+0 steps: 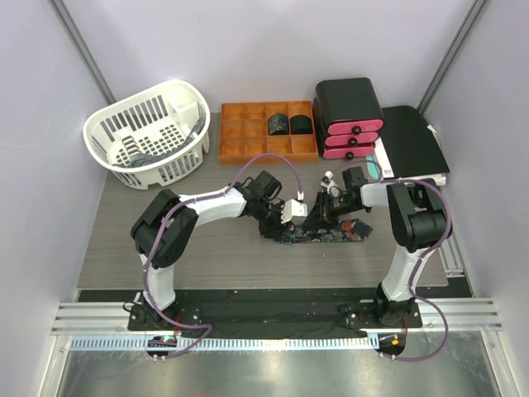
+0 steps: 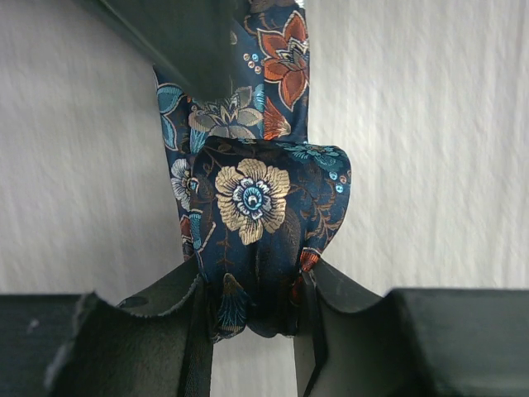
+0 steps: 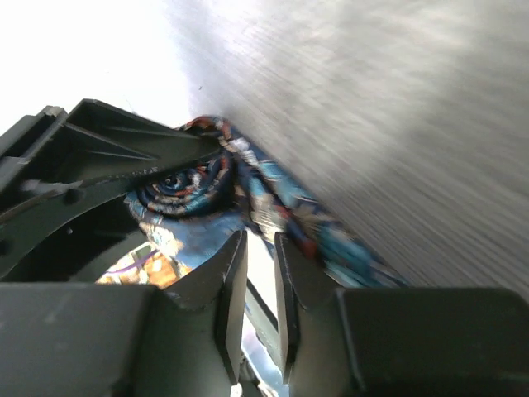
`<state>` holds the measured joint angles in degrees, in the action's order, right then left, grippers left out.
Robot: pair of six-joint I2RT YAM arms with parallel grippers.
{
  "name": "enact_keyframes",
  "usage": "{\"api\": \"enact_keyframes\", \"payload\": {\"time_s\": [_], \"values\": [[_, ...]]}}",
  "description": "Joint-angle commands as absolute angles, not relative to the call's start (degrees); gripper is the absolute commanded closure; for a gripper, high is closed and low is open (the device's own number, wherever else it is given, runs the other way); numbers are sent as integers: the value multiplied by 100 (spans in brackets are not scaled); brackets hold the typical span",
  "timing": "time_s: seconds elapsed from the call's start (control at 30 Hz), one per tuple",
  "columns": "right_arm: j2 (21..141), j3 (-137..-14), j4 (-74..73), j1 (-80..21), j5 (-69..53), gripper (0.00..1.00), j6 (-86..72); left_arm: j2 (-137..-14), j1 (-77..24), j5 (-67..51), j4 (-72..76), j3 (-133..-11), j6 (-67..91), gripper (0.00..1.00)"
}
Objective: Roll the ties
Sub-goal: Roll the tie at the center of the board.
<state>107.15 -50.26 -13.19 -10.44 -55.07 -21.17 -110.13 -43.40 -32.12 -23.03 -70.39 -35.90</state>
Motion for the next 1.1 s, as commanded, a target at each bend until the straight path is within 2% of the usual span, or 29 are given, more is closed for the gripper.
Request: {"api": "enact_keyframes", "payload": {"time_s": [0.0,0.27,0.37,0.4,0.43,0.53,0.67,0.87,1.07], "values": [[10275,-5432,-2241,-721,-5300,73,-1354,-10793,-4263,-3173,-2830,-6750,-3736,89],[10460,-5124,-1996,-800,-5255,73,-1528,-10995,-4271,-2760,-2786,-7233,-3217,91],[10249,-5037,-1347,-808,-5580,68,-2239,-11083,-4306,-2497,-2839,-7330,-3155,90],[10118,-4940,-1145,-817,-5651,60,-2485,-11109,-4324,-2435,-2839,-7347,-3138,90],[10064,-4905,-855,-826,-5695,56,-2653,-11153,-4333,-2391,-2839,-7374,-3120,89],[9923,-4764,-598,-958,-5722,53,-2935,-11153,-4412,-2259,-2769,-7330,-3111,87],[10071,-4667,-641,-1037,-5215,54,-2647,-11057,-4421,-2267,-2619,-7181,-3085,88],[11012,-4983,-1282,-984,-4553,63,-2163,-10733,-4395,-2259,-2330,-6944,-3050,89],[11083,-5018,-1696,-976,-4026,66,-1802,-10415,-4280,-2092,-1714,-6724,-2514,87]]}}
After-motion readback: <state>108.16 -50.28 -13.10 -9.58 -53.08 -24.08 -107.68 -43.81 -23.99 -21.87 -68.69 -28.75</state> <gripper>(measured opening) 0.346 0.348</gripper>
